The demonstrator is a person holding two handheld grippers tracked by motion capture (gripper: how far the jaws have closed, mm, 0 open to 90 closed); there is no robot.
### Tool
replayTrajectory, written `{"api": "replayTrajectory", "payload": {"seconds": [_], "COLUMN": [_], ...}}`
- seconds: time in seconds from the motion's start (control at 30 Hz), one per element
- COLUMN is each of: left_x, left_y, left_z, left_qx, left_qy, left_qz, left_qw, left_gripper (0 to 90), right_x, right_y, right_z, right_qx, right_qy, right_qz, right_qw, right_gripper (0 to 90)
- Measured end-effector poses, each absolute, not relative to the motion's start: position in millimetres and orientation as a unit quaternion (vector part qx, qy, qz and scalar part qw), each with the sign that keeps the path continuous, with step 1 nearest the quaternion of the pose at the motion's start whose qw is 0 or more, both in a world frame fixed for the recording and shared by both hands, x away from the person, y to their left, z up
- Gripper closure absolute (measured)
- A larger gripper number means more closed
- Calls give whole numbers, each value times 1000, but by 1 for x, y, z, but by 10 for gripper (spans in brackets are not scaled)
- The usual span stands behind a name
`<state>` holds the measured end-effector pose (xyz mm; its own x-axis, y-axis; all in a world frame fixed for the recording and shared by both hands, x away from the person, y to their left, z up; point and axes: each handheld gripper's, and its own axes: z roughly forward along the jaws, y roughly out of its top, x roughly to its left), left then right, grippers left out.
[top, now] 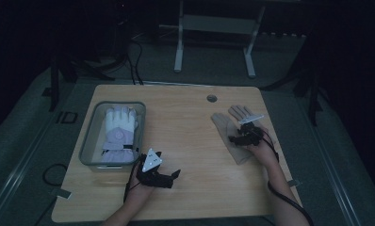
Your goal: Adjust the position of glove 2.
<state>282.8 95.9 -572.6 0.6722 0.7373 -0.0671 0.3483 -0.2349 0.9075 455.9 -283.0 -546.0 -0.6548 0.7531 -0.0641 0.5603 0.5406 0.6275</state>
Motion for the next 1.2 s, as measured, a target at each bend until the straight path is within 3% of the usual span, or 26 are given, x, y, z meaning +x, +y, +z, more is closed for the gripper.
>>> {"api": "replayTrajectory", "payload": {"seconds": [0.2, 0.4, 0.73, 1.2], "left_x": [282, 281, 276, 274], "left_y": [95, 92, 82, 84], "left_z": [-573, -575, -578, -578], "left_qx": [763, 769, 774, 766], "left_qy": [354, 350, 338, 343], "left_qz": [190, 186, 200, 207], "left_qw": [506, 501, 496, 502], "left_gripper": [5, 5, 5, 5], "right_x": [454, 448, 442, 434], "right_y": [-281, -268, -256, -200], "right_z": [-545, -542, -536, -477], "right_qx": [398, 416, 476, 480], "right_qy": [856, 853, 816, 775], "right_qz": [290, 271, 293, 383], "right_qw": [158, 160, 146, 149], "right_gripper": [543, 759, 797, 799]}}
